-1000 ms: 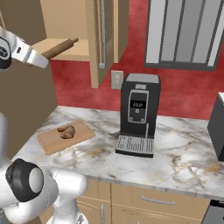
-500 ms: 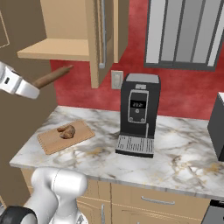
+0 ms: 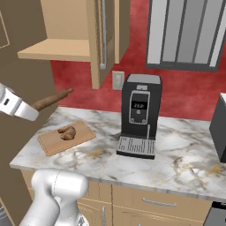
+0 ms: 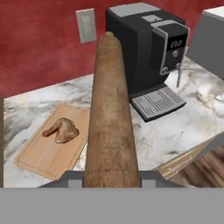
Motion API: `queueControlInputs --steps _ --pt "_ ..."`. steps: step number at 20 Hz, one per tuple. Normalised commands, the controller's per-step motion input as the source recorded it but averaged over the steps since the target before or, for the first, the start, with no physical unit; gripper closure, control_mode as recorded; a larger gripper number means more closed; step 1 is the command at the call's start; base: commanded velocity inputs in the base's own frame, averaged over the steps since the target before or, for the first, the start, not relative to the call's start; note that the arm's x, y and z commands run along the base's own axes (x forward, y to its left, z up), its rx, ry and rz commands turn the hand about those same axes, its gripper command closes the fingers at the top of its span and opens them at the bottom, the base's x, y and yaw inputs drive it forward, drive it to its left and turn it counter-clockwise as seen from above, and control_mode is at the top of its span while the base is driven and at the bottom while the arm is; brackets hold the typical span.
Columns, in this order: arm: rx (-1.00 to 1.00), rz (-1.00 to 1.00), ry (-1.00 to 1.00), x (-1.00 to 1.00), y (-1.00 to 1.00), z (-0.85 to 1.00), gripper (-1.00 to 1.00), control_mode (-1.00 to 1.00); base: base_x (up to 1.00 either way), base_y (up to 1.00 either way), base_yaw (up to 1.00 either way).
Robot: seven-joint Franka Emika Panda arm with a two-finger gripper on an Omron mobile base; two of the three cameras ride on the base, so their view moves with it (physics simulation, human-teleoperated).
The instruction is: Open the cabinet, retrieve the rolling pin, and place it next to the meat on the cutting board to prepare for tenderizing.
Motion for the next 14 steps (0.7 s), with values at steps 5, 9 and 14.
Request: queueControlInputs --steps 5,9,14 --pt "-0.02 0.14 0.12 0.0 0.0 -0.35 1.0 -1.0 0.0 0.0 0.0" --pt "-0.04 0.19 0.09 0.01 0.0 -0.37 1.0 -1.0 0.0 0.0 0.0" --pt "-0.09 0.2 0.04 0.0 0.0 -0.37 1.0 -1.0 0.0 0.0 0.0"
